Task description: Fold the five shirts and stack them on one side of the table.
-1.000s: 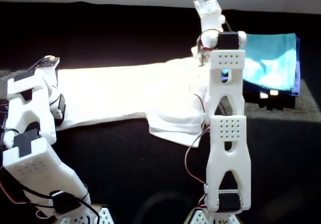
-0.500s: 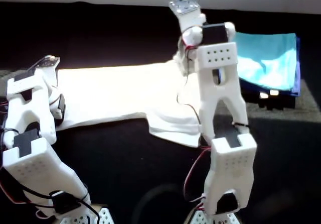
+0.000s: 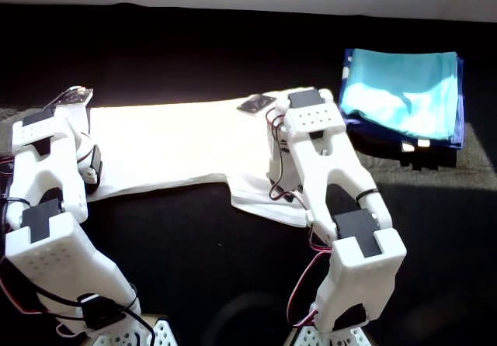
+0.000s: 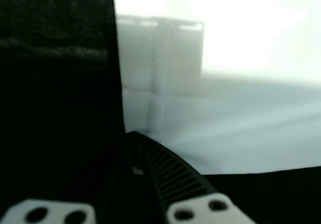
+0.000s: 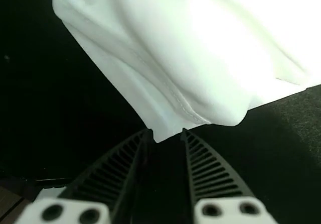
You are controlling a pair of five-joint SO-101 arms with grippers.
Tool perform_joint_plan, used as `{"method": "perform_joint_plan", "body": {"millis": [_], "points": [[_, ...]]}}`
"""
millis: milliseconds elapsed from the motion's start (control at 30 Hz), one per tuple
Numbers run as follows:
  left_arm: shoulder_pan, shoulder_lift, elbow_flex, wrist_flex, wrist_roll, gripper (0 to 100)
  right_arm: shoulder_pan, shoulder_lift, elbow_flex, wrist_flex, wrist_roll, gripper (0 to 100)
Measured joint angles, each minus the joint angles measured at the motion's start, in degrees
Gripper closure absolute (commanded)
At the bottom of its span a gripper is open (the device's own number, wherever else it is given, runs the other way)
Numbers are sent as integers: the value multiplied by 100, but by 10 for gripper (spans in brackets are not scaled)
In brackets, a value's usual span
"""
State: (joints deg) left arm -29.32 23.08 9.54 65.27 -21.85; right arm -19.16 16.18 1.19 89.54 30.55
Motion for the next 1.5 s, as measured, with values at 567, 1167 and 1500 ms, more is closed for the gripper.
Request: {"method": "perform_joint_plan", "body": {"millis": [567, 1167, 1500], "points": [[0, 0, 0, 0, 0, 991, 202, -44, 1354, -1916, 18, 861], [0, 0, 0, 0, 0, 991, 747, -624, 1424, -1996, 18, 993], [0, 0, 0, 0, 0, 991, 756, -1292, 1433, -1090, 18, 993]]}}
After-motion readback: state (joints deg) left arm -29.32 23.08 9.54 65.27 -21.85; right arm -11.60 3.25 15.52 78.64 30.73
